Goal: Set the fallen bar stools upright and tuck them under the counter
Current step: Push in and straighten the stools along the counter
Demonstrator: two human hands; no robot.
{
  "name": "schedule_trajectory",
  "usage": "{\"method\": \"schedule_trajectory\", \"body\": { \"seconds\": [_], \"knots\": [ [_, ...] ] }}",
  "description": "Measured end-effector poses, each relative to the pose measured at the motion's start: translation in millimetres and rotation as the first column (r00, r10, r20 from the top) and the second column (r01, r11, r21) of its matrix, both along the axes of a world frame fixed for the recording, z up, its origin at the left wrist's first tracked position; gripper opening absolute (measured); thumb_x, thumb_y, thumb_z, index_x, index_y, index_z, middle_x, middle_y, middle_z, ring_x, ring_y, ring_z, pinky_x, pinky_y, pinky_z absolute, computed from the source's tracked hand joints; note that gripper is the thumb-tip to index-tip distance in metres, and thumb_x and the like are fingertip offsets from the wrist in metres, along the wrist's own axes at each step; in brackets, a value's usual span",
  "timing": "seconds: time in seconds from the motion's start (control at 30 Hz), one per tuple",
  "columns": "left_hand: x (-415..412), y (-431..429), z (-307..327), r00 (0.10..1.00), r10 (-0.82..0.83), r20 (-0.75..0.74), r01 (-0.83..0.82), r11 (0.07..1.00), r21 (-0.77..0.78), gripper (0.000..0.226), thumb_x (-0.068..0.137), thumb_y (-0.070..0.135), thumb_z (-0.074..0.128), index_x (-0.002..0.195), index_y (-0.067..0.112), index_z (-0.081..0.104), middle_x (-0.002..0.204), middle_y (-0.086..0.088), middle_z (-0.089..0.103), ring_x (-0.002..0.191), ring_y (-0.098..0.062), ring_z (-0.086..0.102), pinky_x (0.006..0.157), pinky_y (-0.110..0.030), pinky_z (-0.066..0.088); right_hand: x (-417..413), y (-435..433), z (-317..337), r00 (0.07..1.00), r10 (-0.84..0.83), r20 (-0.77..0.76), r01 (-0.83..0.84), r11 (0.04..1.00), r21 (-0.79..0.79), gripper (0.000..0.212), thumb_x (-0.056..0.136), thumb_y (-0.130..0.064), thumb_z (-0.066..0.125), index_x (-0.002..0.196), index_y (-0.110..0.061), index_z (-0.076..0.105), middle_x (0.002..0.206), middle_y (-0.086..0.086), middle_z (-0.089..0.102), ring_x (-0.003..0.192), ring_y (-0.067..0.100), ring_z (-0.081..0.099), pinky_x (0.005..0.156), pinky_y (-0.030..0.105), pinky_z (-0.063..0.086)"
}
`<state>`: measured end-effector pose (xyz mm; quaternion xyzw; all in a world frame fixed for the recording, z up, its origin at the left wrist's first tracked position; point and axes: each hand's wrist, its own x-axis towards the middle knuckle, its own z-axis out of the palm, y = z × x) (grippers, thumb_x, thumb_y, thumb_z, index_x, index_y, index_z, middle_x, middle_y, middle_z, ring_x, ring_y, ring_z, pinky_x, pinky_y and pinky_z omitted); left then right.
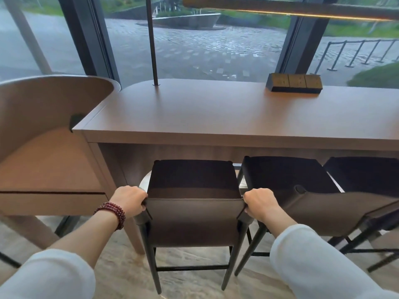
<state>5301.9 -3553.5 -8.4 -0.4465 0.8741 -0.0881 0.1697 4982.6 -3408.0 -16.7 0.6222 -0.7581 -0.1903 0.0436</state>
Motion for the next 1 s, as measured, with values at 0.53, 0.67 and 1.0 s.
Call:
{"method": "schedule_trajectory", "body": {
  "seconds": [0.53, 0.67, 1.0],
  "knots": [
    [18, -86, 1, 1.000, 0.005, 0.010, -0.004, 0.999, -0.051, 0.028, 0.091, 0.042, 0.048, 0.107, 0.025, 0.063, 0.111, 0.004, 0.066, 0.105, -0.017, 0.062, 0.082, -0.030, 0.049, 32, -63, 7, 0.996, -0.061, 0.060, 0.062, 0.998, -0.015, 0.017, 0.092, -0.013, 0.053, 0.103, -0.014, 0.065, 0.099, 0.004, 0.069, 0.092, 0.025, 0.067, 0.065, 0.027, 0.037],
    [3, -81, -2, 0.999, 0.006, -0.044, -0.009, 0.998, -0.069, 0.026, 0.091, 0.039, 0.047, 0.109, 0.027, 0.063, 0.109, 0.004, 0.067, 0.104, -0.018, 0.062, 0.081, -0.030, 0.048, 11, -70, 1, 0.994, -0.098, 0.046, 0.100, 0.994, -0.043, 0.022, 0.092, -0.018, 0.053, 0.112, -0.018, 0.061, 0.109, 0.003, 0.067, 0.103, 0.025, 0.062, 0.076, 0.031, 0.043],
    [-20, -60, -11, 0.997, 0.061, -0.040, -0.066, 0.987, -0.145, 0.019, 0.089, 0.029, 0.051, 0.105, 0.027, 0.061, 0.109, 0.006, 0.066, 0.112, -0.017, 0.053, 0.100, -0.039, 0.031, -2, -60, -19, 0.996, -0.090, 0.010, 0.090, 0.975, -0.201, 0.028, 0.086, -0.012, 0.059, 0.113, -0.017, 0.059, 0.109, 0.003, 0.067, 0.115, 0.026, 0.053, 0.096, 0.039, 0.037]
  ]
}}
